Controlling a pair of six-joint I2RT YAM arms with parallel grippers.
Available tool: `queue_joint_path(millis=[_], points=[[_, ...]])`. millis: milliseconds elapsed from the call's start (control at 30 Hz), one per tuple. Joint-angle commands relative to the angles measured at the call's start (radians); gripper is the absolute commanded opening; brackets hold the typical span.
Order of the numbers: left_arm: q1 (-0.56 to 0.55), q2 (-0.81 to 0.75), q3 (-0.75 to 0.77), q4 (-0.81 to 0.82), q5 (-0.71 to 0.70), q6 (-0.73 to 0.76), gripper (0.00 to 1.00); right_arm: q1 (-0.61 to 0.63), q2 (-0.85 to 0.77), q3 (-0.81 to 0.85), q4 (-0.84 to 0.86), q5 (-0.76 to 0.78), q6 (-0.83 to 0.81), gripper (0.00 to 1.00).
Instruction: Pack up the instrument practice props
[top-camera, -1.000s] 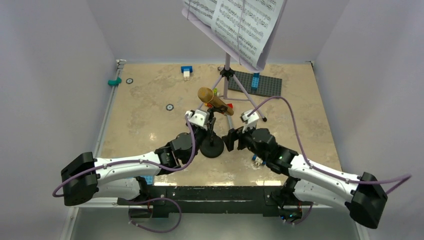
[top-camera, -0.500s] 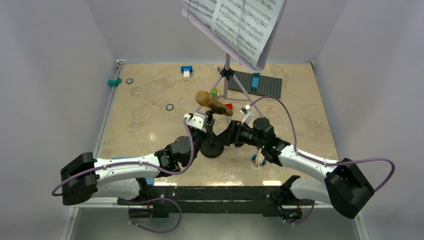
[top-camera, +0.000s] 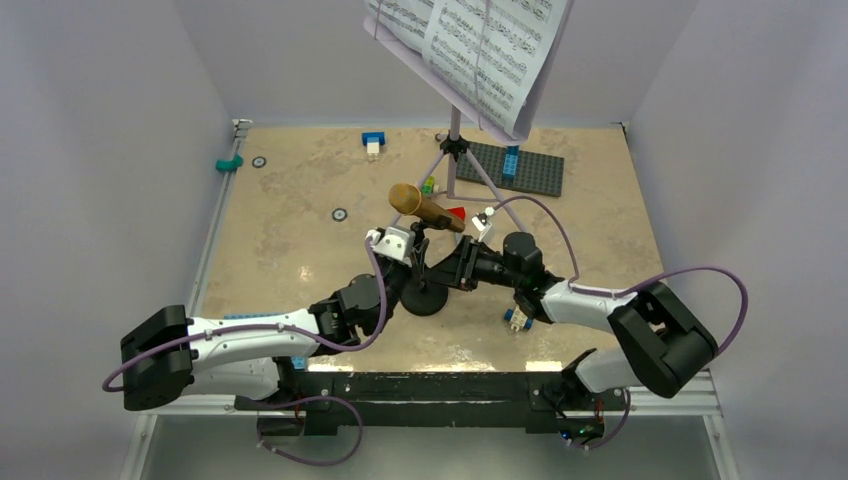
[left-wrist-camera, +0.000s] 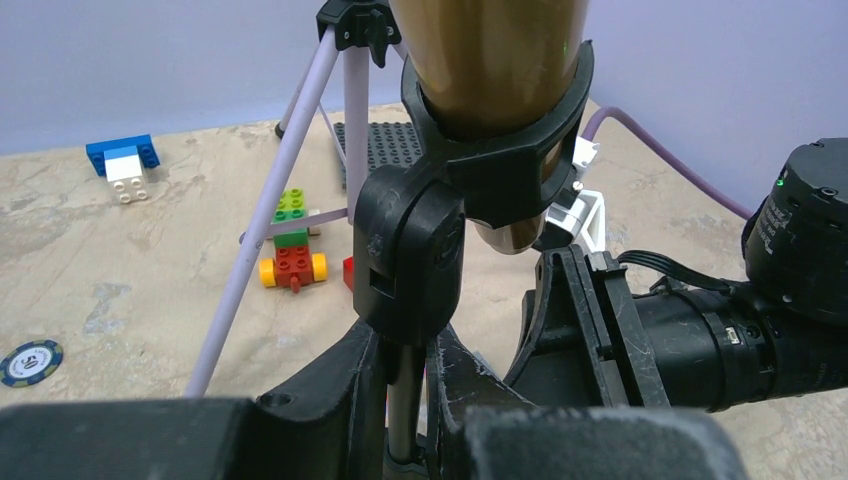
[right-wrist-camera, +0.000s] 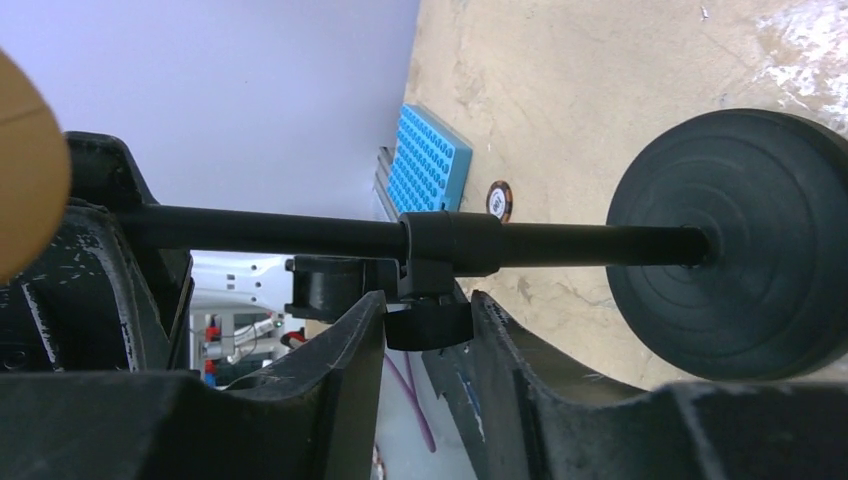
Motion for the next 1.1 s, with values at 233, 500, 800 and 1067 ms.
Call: queue_joint_path(millis=[233,500,800,1067], points=[[-0.030,0.033,-0.052,-0.134,0.008,-0.055,0.00,-0.005,0.027,0.028,0.095,-0.052,-0.005,0.02],[-0.030,0.065,-0.034,-0.153,0.001,-0.062,0.00,0.001,-0.139,0.072,-0.261,0.081,-0.375,0.00],[-0.031,0.099,-0.013,-0.157,0.018,-0.068,0.00,0.070,-0.197,0.147,-0.523,0.269,-0.642,0.00],[-0.032,0.103,-0.006,-0.166,0.013,-0.068,0.00,0.038,-0.186,0.084,-0.385,0.154,-0.413,0.50]])
